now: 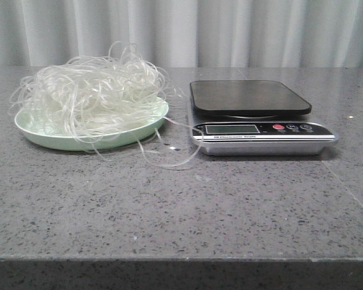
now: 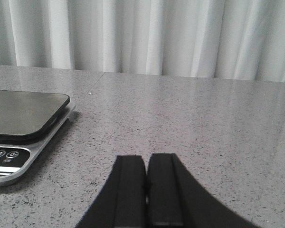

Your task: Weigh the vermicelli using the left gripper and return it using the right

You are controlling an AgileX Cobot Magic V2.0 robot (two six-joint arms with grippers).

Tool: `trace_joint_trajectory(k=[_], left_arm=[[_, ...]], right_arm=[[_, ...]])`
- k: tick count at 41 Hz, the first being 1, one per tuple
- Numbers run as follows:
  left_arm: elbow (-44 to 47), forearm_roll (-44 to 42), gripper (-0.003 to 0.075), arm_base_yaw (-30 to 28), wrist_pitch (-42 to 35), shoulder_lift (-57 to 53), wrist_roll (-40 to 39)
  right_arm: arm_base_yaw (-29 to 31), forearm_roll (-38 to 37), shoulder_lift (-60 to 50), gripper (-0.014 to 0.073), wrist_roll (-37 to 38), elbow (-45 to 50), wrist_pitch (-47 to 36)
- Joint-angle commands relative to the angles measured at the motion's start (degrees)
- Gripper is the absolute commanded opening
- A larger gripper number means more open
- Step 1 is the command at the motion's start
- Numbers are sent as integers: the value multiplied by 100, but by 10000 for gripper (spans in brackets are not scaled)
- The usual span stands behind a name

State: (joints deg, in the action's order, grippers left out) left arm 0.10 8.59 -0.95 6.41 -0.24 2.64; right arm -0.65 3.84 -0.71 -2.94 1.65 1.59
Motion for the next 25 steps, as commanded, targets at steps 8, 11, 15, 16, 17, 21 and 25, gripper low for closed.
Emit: trace_joint_trajectory(k=[8, 11, 15, 16, 17, 21, 25], left_arm=[[48, 44, 137, 0, -408, -99, -33], [48, 44, 137, 0, -408, -99, -33], [48, 44, 137, 0, -418, -99, -33], [48, 44, 137, 0, -418, -99, -33], [48, 44, 137, 0, -418, -99, -33], [48, 44, 137, 0, -418, -99, -33], [48, 32, 137, 0, -673, -99, -33]], right_arm=[[24, 17, -82, 150, -2, -51, -433], [24, 17, -82, 150, -2, -51, -433], [24, 17, -82, 150, -2, -51, -433], [24, 17, -82, 150, -2, -51, -433], [24, 17, -82, 150, -2, -51, -433], [24, 17, -82, 150, -2, -51, -433], [24, 17, -82, 150, -2, -51, -433]])
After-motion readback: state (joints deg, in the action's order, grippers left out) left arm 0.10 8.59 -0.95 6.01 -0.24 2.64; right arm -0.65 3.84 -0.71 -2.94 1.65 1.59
